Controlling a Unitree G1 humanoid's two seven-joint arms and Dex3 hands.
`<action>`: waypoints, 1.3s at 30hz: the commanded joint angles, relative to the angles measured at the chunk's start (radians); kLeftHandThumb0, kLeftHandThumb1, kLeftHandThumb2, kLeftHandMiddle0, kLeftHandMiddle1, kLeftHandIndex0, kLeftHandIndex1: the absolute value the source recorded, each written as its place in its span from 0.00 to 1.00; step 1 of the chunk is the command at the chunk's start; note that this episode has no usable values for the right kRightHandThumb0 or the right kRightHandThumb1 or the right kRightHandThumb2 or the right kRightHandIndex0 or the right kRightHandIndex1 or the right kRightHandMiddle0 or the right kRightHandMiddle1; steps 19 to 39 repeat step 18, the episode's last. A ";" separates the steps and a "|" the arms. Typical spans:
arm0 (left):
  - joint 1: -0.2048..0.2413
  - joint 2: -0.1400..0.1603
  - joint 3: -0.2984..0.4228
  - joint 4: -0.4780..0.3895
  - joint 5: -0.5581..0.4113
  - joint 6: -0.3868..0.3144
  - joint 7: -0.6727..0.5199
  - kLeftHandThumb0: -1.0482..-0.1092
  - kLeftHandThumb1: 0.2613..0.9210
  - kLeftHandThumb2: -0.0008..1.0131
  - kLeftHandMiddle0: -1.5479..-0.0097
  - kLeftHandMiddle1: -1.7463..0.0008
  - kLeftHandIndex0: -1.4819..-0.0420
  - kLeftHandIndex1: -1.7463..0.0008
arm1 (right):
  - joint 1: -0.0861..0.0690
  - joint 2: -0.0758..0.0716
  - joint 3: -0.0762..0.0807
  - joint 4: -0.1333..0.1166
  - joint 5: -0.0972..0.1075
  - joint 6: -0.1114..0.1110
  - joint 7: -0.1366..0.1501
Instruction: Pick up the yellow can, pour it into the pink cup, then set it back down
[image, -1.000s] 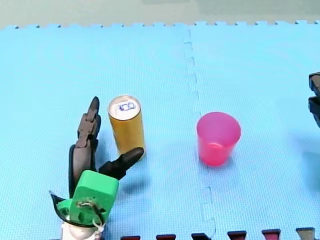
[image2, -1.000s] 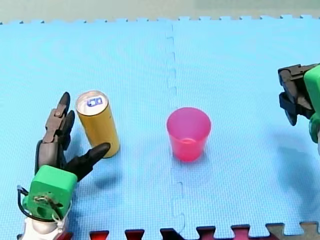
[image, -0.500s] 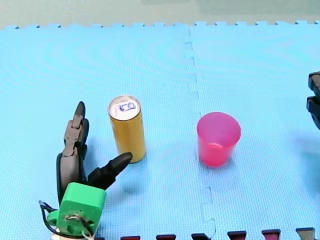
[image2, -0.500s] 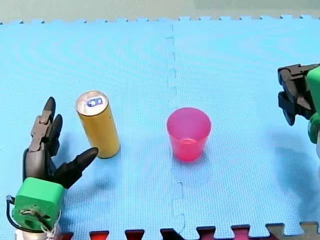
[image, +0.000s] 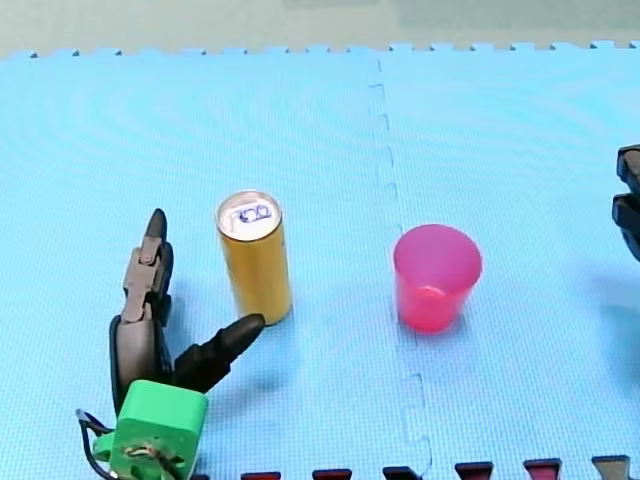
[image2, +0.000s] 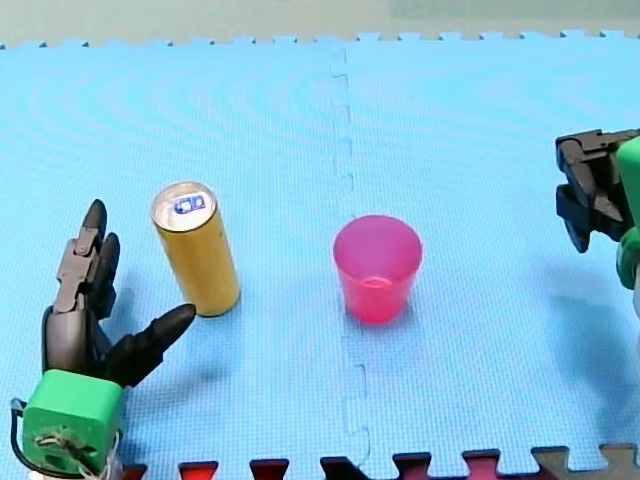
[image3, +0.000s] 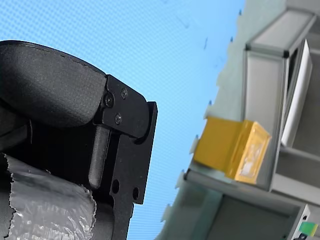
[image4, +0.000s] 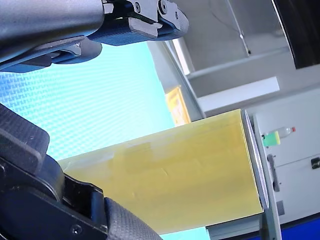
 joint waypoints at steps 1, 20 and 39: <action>-0.001 0.003 0.002 0.005 -0.001 -0.006 -0.004 0.09 0.62 0.00 0.86 1.00 0.85 1.00 | 0.001 -0.005 0.002 -0.001 -0.002 -0.004 0.001; 0.005 0.003 -0.008 0.007 0.020 -0.010 0.006 0.11 0.63 0.00 0.85 1.00 0.84 1.00 | 0.003 0.000 0.001 -0.003 0.001 -0.010 -0.005; 0.005 0.003 -0.008 0.007 0.020 -0.010 0.006 0.11 0.63 0.00 0.85 1.00 0.84 1.00 | 0.003 0.000 0.001 -0.003 0.001 -0.010 -0.005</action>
